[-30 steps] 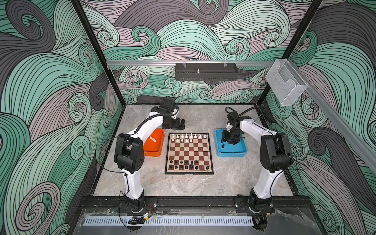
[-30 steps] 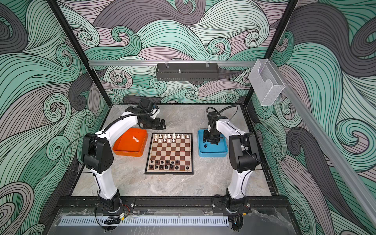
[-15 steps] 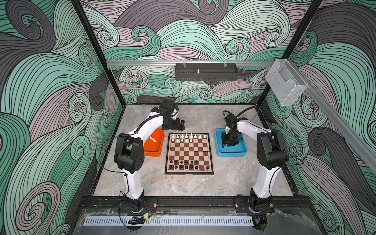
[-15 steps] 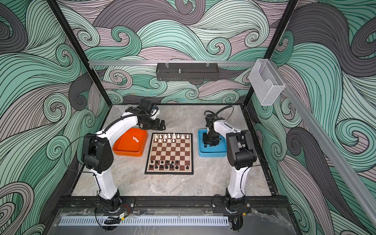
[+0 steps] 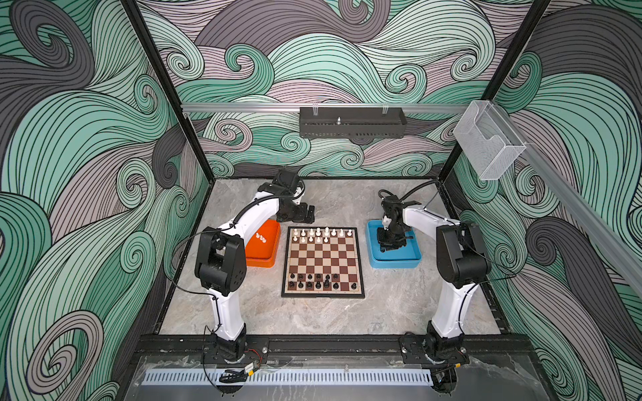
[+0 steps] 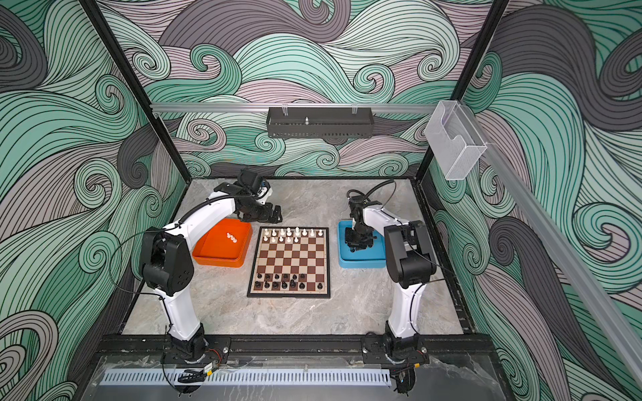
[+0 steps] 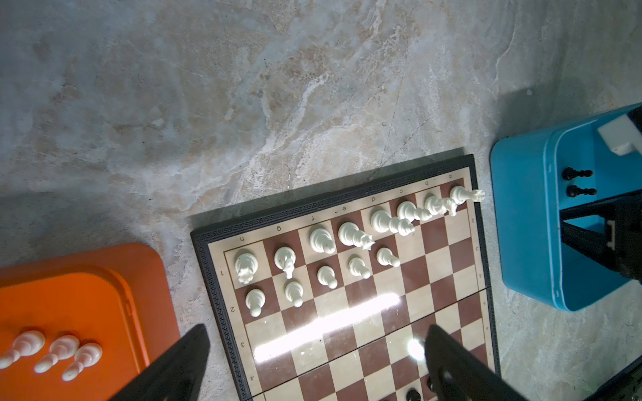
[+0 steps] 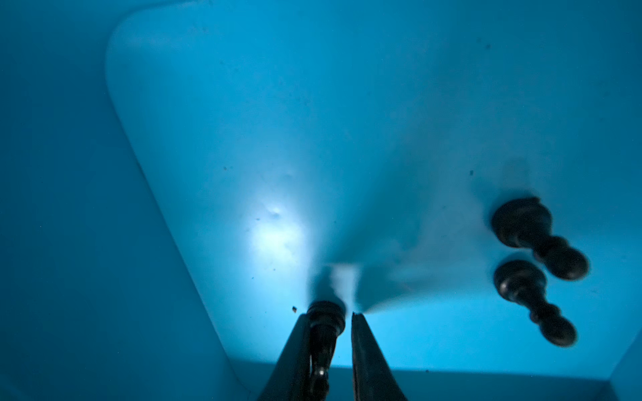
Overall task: Set up the chess pieces on the board
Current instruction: 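Lift the black pawn and carry it over the black pawn row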
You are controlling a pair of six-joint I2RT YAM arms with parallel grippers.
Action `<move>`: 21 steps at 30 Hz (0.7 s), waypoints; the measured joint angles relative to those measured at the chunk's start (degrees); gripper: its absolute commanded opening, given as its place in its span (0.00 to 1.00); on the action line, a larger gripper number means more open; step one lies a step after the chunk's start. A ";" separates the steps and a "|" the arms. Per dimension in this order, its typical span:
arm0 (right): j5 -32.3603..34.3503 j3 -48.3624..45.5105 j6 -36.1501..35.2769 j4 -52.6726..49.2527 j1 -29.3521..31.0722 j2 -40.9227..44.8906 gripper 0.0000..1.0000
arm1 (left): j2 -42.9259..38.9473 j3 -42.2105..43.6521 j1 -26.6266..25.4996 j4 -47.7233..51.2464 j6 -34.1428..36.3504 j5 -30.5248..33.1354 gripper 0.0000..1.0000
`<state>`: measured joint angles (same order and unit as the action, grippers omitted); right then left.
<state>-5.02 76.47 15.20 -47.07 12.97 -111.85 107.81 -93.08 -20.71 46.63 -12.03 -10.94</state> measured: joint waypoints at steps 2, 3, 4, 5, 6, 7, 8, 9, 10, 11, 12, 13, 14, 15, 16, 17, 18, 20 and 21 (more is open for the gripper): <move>0.02 0.02 0.07 -0.02 0.00 0.00 0.15 | 0.00 0.00 0.00 0.02 0.00 0.00 0.99; 0.04 0.02 0.00 -0.02 0.02 0.00 0.12 | 0.00 0.00 0.00 0.00 0.00 0.00 0.99; 0.07 0.11 0.07 -0.09 0.04 0.00 0.10 | 0.00 0.00 0.00 0.00 0.00 0.00 0.99; 0.07 0.24 0.07 -0.20 0.04 0.00 0.10 | 0.00 0.02 0.00 0.00 0.00 0.00 0.99; 0.09 0.39 -0.02 -0.26 0.04 0.00 0.10 | 0.00 0.02 0.00 0.00 0.00 0.02 0.99; 0.11 0.55 -0.17 -0.26 0.04 0.00 0.09 | 0.00 0.02 0.00 0.00 0.00 0.02 0.99; 0.13 0.70 -0.17 -0.33 0.04 0.00 0.09 | 0.00 0.02 0.00 0.00 0.00 0.02 0.99; 0.13 0.87 -0.20 -0.46 0.04 0.00 0.09 | 0.00 0.02 0.00 0.00 0.00 0.02 0.99; 0.17 1.22 -0.20 -0.72 0.07 0.00 0.09 | 0.00 0.02 0.00 0.00 0.00 0.02 0.99; 0.28 1.55 -0.22 -0.90 0.09 0.00 0.09 | 0.00 0.02 0.00 0.00 0.00 0.04 0.99; 0.44 1.90 -0.24 -1.05 0.11 0.04 0.09 | 0.00 0.02 0.00 0.00 0.00 0.04 0.99; 0.55 2.34 -0.28 -1.36 0.11 0.09 0.09 | 0.00 0.07 0.00 0.00 0.00 0.04 0.99; 0.70 2.82 -0.37 -1.68 0.17 0.20 0.08 | 0.00 0.11 0.00 0.00 0.00 0.04 0.99; 0.79 3.28 -0.44 -2.05 0.22 0.33 0.08 | 0.00 0.13 0.00 0.00 0.00 0.07 0.99; 0.98 3.87 -0.57 -2.49 0.28 0.61 0.09 | 0.00 0.20 0.00 -0.02 0.00 0.11 0.99; 1.14 4.39 -0.72 -2.93 0.33 1.07 0.08 | 0.00 0.22 0.00 0.02 -0.02 0.22 0.99; 1.20 4.76 -0.87 -3.34 0.39 1.55 0.08 | 0.00 0.22 0.00 0.00 -0.07 0.28 0.99; 1.49 5.81 -1.25 -4.50 0.70 2.95 0.08 | 0.00 0.22 0.24 0.00 -0.22 0.76 0.99; 1.55 6.40 -1.33 -5.09 0.90 3.65 0.09 | 0.00 0.22 0.44 0.00 -0.26 1.01 0.99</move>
<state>-3.46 82.87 13.87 -52.16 13.87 -108.20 107.81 -92.86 -20.27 46.63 -12.29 -9.93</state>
